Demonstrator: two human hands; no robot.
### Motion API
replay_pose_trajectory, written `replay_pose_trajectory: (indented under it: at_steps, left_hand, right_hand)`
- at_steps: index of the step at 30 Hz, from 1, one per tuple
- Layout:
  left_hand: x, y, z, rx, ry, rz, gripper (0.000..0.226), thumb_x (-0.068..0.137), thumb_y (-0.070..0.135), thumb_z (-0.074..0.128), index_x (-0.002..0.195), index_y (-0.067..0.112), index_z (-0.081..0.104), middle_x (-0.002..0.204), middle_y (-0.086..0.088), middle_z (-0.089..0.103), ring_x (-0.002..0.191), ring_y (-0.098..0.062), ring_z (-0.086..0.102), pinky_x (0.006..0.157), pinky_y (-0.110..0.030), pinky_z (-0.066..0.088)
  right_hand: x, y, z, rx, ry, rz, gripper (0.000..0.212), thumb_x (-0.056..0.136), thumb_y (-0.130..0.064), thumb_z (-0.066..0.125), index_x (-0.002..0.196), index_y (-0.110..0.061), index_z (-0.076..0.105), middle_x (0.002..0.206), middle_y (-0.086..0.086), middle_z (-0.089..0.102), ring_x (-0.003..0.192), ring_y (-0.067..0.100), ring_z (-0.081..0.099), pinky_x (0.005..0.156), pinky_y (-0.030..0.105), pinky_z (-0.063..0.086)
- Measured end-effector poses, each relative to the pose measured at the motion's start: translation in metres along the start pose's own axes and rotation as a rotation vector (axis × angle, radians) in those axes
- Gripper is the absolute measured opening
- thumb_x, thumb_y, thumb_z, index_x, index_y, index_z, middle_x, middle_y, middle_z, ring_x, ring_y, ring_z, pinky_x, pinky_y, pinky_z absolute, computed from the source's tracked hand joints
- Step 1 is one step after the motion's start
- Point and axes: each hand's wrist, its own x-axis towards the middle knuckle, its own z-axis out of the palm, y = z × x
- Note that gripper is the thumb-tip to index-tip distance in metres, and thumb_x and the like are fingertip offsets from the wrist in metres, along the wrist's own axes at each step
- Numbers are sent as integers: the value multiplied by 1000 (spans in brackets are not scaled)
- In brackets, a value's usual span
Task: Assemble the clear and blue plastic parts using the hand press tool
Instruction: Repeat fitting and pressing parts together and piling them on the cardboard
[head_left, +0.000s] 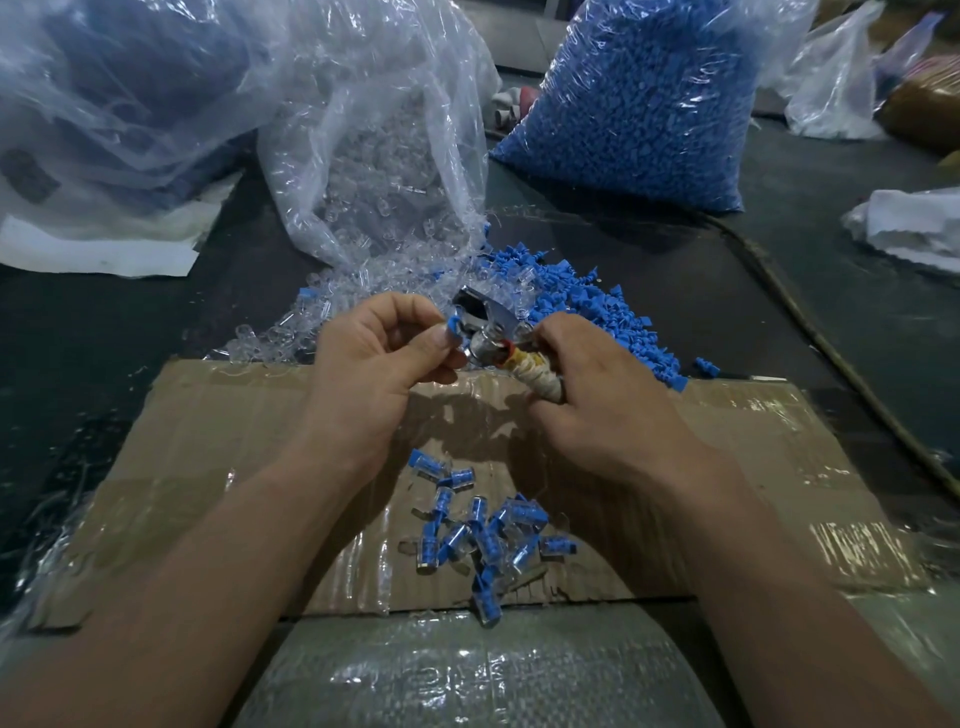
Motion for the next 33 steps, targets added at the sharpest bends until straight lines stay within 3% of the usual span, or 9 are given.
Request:
replay_pose_trajectory:
  at_steps: [9, 18, 25, 27, 33]
  left_hand:
    - [-5, 1, 6, 165, 34, 87, 16, 82, -7, 56, 78, 9, 58, 71, -6, 60, 59, -6, 59, 57, -15, 50]
    - [-6, 0, 9, 300, 77, 161, 21, 84, -8, 56, 76, 11, 56, 69, -4, 58, 56, -1, 57, 58, -13, 49]
    - [-6, 1, 6, 329, 98, 171, 22, 84, -7, 58, 75, 14, 56, 68, -1, 58, 57, -1, 56, 58, -13, 47]
    - [-6, 0, 6, 334, 95, 166, 21, 83, -6, 58, 75, 14, 57, 69, -1, 59, 57, -1, 57, 59, -13, 48]
    - [-1, 7, -2, 207, 144, 152, 19, 81, -4, 59, 76, 14, 60, 61, 6, 65, 56, -1, 61, 54, -11, 48]
  right_hand:
    - [1, -2, -2, 6, -1, -9, 26, 81, -25, 57, 76, -32, 32, 69, -16, 37, 63, -2, 34, 55, 18, 24]
    - [4, -2, 1, 72, 34, 14, 17, 78, -21, 61, 77, -25, 44, 66, -15, 45, 62, 2, 41, 59, 27, 33]
    - [5, -2, 4, 36, 69, 5, 20, 78, -21, 61, 76, -26, 42, 65, -17, 41, 61, -2, 38, 56, 18, 28]
    - [4, -2, 5, 19, 80, -3, 20, 78, -23, 60, 78, -26, 40, 67, -17, 38, 61, 0, 36, 58, 16, 26]
    - [3, 4, 0, -2, 79, 37, 21, 78, -24, 54, 98, -18, 55, 85, -8, 45, 77, 10, 41, 66, 27, 30]
